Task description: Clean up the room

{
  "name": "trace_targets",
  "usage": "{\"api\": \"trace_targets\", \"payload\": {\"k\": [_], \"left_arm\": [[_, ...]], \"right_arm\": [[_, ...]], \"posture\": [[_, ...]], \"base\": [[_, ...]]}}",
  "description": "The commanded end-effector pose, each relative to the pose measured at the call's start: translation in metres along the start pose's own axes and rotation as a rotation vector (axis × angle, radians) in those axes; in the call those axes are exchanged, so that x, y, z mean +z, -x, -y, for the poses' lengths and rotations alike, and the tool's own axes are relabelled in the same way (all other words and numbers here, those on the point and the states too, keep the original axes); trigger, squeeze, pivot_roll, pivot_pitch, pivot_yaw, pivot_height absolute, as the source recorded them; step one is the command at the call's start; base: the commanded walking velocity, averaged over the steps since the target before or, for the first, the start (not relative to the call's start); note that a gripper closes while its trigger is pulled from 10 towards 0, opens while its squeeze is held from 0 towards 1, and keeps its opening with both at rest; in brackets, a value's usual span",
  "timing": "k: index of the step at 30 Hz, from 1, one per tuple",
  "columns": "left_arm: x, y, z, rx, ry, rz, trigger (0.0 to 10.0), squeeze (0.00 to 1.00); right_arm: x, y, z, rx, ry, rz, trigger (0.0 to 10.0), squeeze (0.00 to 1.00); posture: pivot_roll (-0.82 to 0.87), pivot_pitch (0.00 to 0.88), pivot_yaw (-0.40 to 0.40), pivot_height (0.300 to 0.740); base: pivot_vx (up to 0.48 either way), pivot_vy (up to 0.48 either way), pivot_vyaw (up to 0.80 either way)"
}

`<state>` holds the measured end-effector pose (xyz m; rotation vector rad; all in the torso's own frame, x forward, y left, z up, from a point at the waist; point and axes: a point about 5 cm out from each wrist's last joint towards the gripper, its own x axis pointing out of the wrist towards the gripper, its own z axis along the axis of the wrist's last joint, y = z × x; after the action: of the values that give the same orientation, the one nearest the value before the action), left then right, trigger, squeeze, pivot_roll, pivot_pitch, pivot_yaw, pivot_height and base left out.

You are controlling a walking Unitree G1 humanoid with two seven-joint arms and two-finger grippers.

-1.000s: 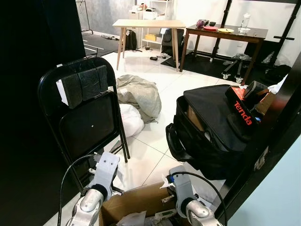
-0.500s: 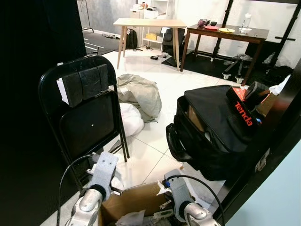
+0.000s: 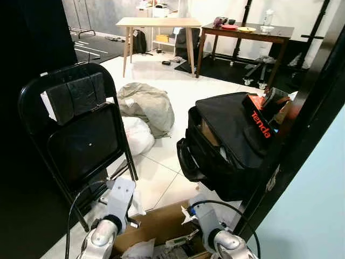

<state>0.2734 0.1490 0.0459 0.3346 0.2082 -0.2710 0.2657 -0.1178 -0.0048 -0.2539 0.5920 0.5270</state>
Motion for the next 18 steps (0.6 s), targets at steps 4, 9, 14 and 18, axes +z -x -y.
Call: {"api": "trace_targets", "payload": {"k": [4,9,14,18], "left_arm": [[-0.014,0.005,0.001,-0.162,-0.191,-0.060,10.0,0.00],[-0.019,0.006,0.007,-0.265,-0.274,-0.076,10.0,0.00],[-0.018,0.004,0.012,-0.307,-0.314,-0.055,10.0,0.00],[-0.019,0.004,0.014,-0.311,-0.327,-0.046,10.0,0.00]], "right_arm": [[0.000,-0.003,0.000,0.059,0.145,-0.052,10.0,0.00],[0.001,-0.006,0.000,0.127,0.273,-0.099,10.0,0.00],[0.006,-0.009,0.006,0.161,0.381,-0.127,10.0,0.00],[0.011,-0.010,0.017,0.155,0.473,-0.159,10.0,0.00]], "posture": [[0.00,0.044,-0.040,0.740],[0.00,0.060,-0.048,0.740],[-0.01,0.102,-0.054,0.740],[-0.03,0.174,-0.074,0.740]], "base": [[0.000,0.000,0.00],[0.000,0.000,0.00],[0.000,0.000,0.00],[0.000,0.000,0.00]]}}
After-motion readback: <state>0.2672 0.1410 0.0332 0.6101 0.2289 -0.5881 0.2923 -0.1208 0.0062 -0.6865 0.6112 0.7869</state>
